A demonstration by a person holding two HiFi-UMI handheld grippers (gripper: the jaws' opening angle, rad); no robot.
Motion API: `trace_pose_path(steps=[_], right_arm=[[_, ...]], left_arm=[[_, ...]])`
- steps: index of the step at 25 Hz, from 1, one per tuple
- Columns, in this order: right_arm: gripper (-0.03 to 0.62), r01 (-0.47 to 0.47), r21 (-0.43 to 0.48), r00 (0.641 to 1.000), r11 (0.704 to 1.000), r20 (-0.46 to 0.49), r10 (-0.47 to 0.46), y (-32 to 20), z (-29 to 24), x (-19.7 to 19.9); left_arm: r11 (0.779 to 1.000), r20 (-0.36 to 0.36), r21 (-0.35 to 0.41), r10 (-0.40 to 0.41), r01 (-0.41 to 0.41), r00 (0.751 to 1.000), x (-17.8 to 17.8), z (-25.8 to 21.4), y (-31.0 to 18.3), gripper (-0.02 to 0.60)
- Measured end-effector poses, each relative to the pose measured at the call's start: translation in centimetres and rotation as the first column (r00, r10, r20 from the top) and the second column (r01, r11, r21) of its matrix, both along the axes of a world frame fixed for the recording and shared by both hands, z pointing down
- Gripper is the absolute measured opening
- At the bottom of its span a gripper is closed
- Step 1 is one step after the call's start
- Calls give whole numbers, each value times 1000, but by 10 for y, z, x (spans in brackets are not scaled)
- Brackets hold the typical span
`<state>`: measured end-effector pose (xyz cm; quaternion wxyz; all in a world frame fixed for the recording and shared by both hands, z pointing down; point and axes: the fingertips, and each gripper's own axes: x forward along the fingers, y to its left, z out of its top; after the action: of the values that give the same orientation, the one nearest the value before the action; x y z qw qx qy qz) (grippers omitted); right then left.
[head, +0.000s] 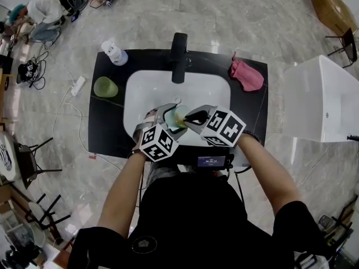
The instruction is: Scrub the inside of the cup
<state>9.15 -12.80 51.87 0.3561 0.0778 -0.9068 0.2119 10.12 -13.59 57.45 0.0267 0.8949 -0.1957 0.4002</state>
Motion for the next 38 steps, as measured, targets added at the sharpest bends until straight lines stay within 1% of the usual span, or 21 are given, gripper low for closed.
trace_pose_path(steps=[4,7,10,15,18,19,21,23,26,29,32,34,38], right_arm=[[38,41,2,999,999,-27,-41,5,6,-7],[38,66,7,997,998,-37,-65,6,8,-11],[38,54,30,998,998,-31,-53,0,7,-15],[38,-28,124,999,992,-33,32,-20,6,-16],[38,-16,209,996,978,-81,34,-27,10,-11],[38,-6,228,994,974,-102,30,-27,13,-8],[38,13,237,990,971,-139,20,-26,21,-2],[38,25,228,987,973,-158,11,-25,26,2],[38,13,188,987,982,-157,17,-22,28,3],[37,-17,119,992,993,-122,32,-19,26,-2],[37,-64,57,995,996,-79,69,-18,28,-10],[35,-88,41,994,995,-58,91,-18,27,-14],[33,-133,22,990,991,-48,133,-19,26,-15]], left_arm=[[999,17,22,44,-44,999,12,-1,1,371],[998,32,23,66,-66,997,16,1,5,371],[997,30,14,69,-69,997,18,2,8,371],[999,4,-5,35,-35,999,15,3,5,371],[1000,-1,-12,25,-25,1000,11,4,3,371],[1000,-2,-15,23,-23,1000,9,5,2,371],[1000,-2,-18,21,-21,1000,5,6,-1,371],[999,2,-18,28,-27,1000,1,8,-3,371],[999,7,-15,42,-42,999,-3,11,-7,371],[998,10,-14,54,-54,999,-6,15,-11,371],[998,9,-17,67,-67,998,-5,21,-16,371],[997,8,-19,75,-75,997,-4,25,-18,371],[996,6,-25,85,-85,996,-3,37,-23,371]])
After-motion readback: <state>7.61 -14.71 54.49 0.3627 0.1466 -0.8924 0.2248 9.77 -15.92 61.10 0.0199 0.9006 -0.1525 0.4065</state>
